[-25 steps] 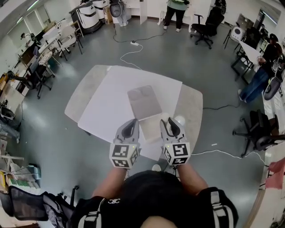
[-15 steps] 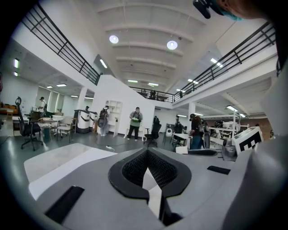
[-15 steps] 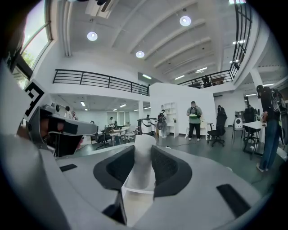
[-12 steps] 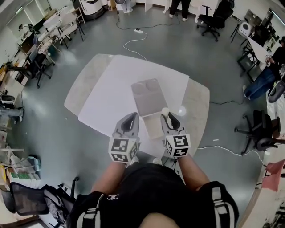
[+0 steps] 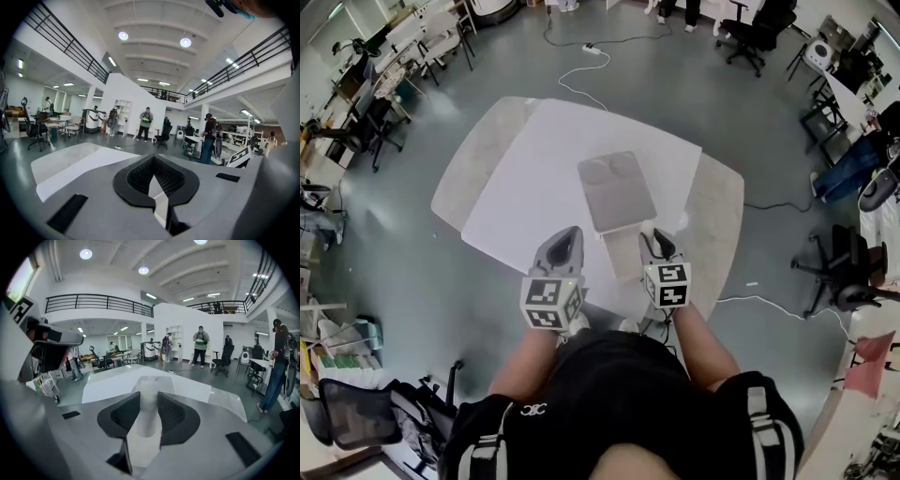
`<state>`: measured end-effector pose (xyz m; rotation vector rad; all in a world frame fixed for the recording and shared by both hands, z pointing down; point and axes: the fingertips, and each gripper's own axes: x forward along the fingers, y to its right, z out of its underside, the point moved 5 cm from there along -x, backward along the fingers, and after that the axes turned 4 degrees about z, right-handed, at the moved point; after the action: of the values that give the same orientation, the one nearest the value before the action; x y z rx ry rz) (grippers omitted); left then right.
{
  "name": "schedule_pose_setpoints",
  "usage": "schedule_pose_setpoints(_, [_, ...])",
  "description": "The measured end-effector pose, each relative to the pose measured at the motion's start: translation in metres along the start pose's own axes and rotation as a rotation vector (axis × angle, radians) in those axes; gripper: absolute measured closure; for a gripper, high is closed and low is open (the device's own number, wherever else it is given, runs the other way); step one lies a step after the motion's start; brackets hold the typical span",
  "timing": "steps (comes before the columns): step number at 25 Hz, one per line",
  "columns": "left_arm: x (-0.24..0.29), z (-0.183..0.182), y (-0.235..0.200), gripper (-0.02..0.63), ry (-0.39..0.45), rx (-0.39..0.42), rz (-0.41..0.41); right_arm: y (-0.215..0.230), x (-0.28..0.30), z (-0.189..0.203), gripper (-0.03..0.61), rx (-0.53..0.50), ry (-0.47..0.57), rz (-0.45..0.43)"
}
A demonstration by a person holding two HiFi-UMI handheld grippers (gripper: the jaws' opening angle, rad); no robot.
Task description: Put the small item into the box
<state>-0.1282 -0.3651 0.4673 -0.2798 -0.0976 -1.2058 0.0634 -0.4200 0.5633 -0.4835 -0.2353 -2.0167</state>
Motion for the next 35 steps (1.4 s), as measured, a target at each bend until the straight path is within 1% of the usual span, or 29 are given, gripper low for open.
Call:
schedule_pose_setpoints(2, [-0.001,0.001,-0.001,0.608,-0.002,-0.002,-0.011,0.002,0.009,0.013,0.463,-0.030,-0.046,0.001])
schedule_pose_setpoints(5, [-0.006,0.003,-0.003,0.607,-0.002,-0.007,-0.031,-0.001,0.022,0.033,0.463,-0.066,-0.144,-0.018])
schedule_pose_setpoints(8, [-0.011,0.005,-0.006,0.609,-0.002,-0.010,-0.053,-0.004,0.036,0.051,0.463,-0.084,-0.242,-0.035])
schedule_pose_setpoints(11, [-0.017,0.007,-0.011,0.607,-0.003,-0.013,-0.069,-0.009,0.047,0.065,0.463,-0.106,-0.322,-0.035])
schedule_pose_setpoints(16, [-0.028,0.012,-0.017,0.609,-0.007,-0.017,-0.090,-0.015,0.061,0.086,0.462,-0.121,-0.418,-0.038])
schedule_pose_setpoints(19, [-0.031,0.012,-0.018,0.609,-0.006,-0.016,-0.098,-0.014,0.064,0.095,0.456,-0.130,-0.459,-0.019])
schedule_pose_setpoints(22, [-0.035,0.012,-0.021,0.607,-0.005,-0.016,-0.105,-0.013,0.066,0.094,0.435,-0.133,-0.462,-0.005])
schedule_pose_setpoints(23, [-0.036,0.011,-0.021,0.609,-0.004,-0.016,-0.106,-0.014,0.067,0.093,0.423,-0.124,-0.455,-0.012])
schedule_pose_setpoints(25, [-0.037,0.010,-0.024,0.607,-0.004,-0.016,-0.107,-0.016,0.067,0.091,0.420,-0.097,-0.444,-0.024])
schedule_pose_setpoints(27, [-0.039,0.010,-0.025,0.607,-0.003,-0.015,-0.107,-0.017,0.065,0.087,0.420,-0.077,-0.413,-0.030])
schedule_pose_setpoints(29, [-0.039,0.011,-0.026,0.609,-0.003,-0.015,-0.104,-0.017,0.060,0.076,0.424,-0.064,-0.348,-0.021])
schedule_pose_setpoints(35, [-0.031,0.009,-0.026,0.609,0.002,-0.011,-0.073,-0.012,0.046,0.049,0.533,-0.029,-0.169,0.040])
